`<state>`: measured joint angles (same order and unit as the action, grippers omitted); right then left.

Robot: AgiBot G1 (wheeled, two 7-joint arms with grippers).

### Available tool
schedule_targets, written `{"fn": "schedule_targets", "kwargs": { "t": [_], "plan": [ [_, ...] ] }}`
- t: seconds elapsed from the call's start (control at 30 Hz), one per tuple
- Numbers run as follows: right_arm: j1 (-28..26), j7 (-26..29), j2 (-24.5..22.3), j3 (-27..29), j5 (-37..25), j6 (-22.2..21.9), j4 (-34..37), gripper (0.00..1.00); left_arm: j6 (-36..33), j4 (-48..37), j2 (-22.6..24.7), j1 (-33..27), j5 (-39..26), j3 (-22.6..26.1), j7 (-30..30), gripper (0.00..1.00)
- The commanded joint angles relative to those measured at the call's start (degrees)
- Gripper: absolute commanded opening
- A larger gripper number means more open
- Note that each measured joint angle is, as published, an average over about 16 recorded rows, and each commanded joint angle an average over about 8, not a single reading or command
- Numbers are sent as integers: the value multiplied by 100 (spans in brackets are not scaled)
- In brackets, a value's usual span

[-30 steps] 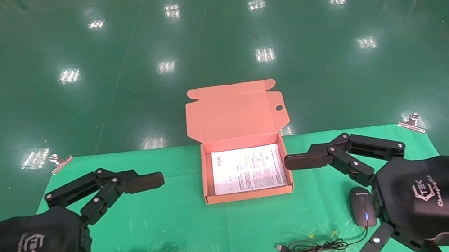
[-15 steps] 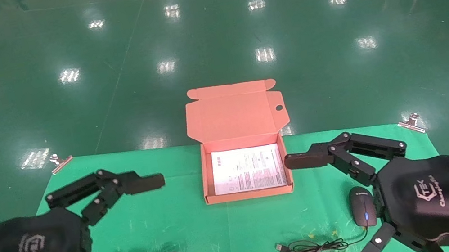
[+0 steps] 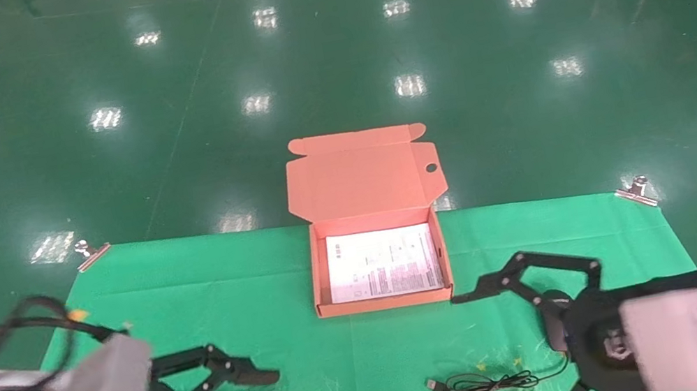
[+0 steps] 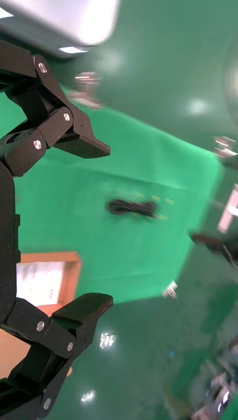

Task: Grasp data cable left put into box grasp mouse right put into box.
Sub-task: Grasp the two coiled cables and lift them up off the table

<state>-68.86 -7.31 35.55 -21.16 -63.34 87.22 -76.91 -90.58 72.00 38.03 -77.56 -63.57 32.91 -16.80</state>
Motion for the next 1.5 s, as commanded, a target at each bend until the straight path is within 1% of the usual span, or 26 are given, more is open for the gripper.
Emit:
{"fn": "schedule_targets", "kwargs": {
  "t": [0.03, 0.2, 0.4, 0.47, 0.6, 0.8, 1.0, 1.23, 1.5],
  "plan": [
    [-150, -330, 62, -93, -322, 47, -19, 100, -8, -26, 37, -213, -282, 259, -37, 100],
    [-321, -986, 218, -425, -1060, 19, -44, 100, -4, -157, 260, -676, -1007, 890, -14, 100],
    [-311, -1620, 422, -787, -1961, -242, -45, 100, 25, -326, 637, -1135, -2017, 1716, -17, 100],
    [-271, -1751, 490, -888, -2259, -375, -35, 100, 64, -396, 770, -1227, -2315, 1944, -20, 100],
    [-190, -1902, 638, -1078, -2861, -668, -18, 100, 301, -476, 998, -1252, -2858, 2243, 68, 100],
    [-55, -1901, 888, -1344, -3655, -1061, 41, 100, 929, -492, 1205, -1041, -3537, 2438, 134, 100],
    [7, -1751, 1177, -1559, -4280, -1351, 219, 100, 1356, -741, 1387, -910, -3917, 2522, 115, 100],
    [-67, -1674, 1558, -1763, -4793, -1551, 732, 100, 1679, -1362, 1627, -801, -4056, 2575, 394, 100],
    [-198, -1757, 1929, -1883, -5075, -1759, 1483, 100, 1997, -2277, 1916, -673, -4012, 2575, 846, 100]
  ]
}}
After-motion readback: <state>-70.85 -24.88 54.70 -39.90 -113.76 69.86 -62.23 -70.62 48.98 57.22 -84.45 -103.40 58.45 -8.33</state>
